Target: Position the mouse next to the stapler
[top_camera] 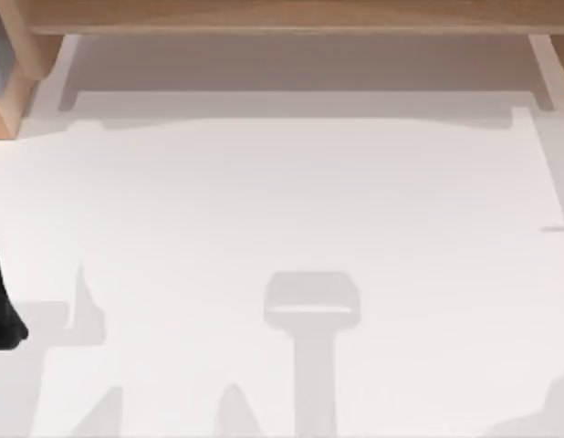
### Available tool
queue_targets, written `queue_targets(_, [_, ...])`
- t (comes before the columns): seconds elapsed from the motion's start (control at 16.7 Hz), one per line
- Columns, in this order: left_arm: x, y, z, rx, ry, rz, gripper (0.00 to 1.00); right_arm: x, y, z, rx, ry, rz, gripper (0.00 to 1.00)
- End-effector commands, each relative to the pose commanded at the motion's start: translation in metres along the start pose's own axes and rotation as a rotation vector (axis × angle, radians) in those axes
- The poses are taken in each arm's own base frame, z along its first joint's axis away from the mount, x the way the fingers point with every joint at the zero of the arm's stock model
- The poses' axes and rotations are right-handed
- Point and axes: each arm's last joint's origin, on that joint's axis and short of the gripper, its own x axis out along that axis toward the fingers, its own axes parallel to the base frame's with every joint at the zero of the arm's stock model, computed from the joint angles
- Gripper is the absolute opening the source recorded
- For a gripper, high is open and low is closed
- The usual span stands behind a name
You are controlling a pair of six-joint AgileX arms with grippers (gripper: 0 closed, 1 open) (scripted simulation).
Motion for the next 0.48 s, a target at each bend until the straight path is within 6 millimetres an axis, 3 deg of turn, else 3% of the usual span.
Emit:
queue_targets(0.24, [0.0,0.0,0.0,0.0,0.0,0.0,1.0,0.019,0.008,-0.02,0.019,0.053,0.03,0.0])
queue_targets(0.48, [0.0,0.0,0.0,0.0,0.0,0.0,1.0,0.021,0.009,-0.022,0.021,0.058,0.033,0.0])
